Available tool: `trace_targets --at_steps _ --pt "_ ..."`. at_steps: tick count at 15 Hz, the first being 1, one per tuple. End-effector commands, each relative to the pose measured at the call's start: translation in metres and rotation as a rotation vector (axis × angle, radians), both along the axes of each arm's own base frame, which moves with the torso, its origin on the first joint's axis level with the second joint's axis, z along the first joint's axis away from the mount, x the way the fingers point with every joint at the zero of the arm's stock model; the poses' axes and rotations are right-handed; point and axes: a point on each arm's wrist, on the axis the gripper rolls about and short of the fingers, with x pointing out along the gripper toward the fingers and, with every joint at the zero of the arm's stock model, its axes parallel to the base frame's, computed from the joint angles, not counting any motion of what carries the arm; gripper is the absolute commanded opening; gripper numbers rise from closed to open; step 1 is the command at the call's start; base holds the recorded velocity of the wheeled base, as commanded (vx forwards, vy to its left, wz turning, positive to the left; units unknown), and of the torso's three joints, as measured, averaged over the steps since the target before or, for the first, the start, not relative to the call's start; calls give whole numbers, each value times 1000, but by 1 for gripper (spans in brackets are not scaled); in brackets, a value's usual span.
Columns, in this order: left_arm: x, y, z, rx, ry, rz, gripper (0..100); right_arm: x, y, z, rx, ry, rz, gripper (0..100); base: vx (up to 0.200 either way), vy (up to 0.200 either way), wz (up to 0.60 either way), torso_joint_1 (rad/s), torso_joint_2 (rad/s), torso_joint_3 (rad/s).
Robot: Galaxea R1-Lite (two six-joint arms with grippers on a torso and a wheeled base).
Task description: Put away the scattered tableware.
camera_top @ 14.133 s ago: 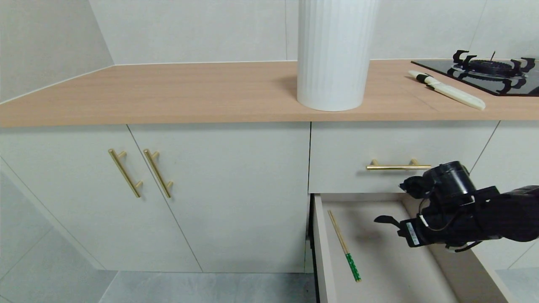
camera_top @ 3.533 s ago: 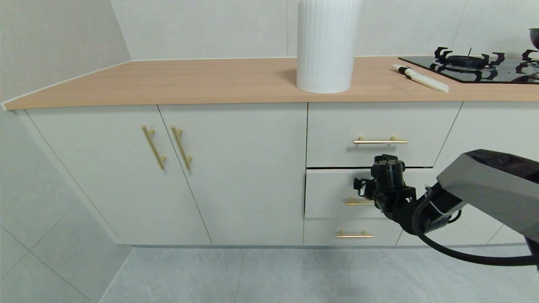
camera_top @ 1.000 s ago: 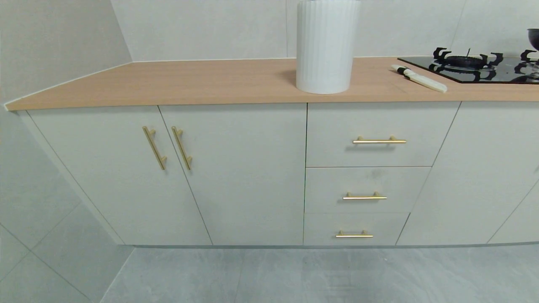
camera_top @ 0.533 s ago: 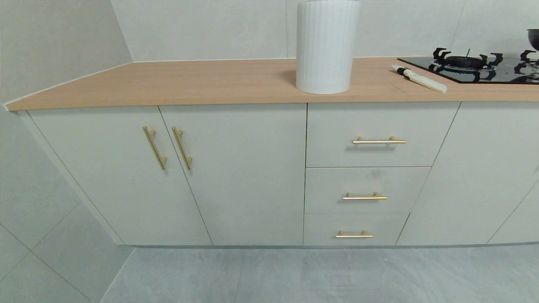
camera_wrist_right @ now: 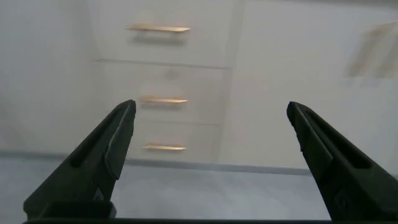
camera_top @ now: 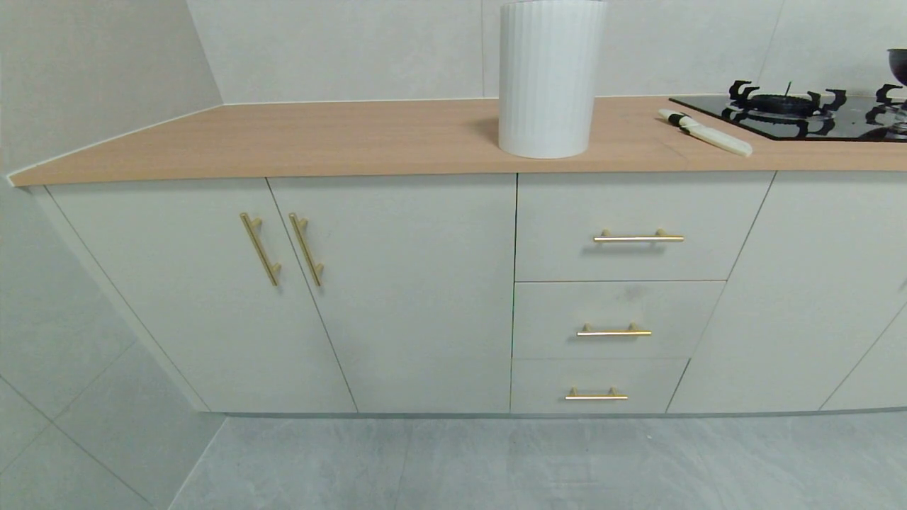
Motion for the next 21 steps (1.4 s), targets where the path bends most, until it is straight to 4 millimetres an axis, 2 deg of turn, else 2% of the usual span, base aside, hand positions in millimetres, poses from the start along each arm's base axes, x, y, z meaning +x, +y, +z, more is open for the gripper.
trace_targets --at_steps 1,3,5,19,21 --pt "0 0 0 -1 1 0 100 12 1 -25 10 56 56 100 0 0 0 0 0 0" --pt "0 0 0 0 1 0 100 17 2 -39 10 85 65 100 0 0 0 0 0 0" --pt "0 0 0 0 1 0 100 19 2 -45 9 108 70 100 0 0 0 0 0 0" --pt "0 0 0 0 1 0 100 19 2 -47 22 129 66 100 0 0 0 0 0 0" --pt "0 0 0 0 1 0 100 19 2 -47 22 129 66 100 200 0 0 7 -2 2"
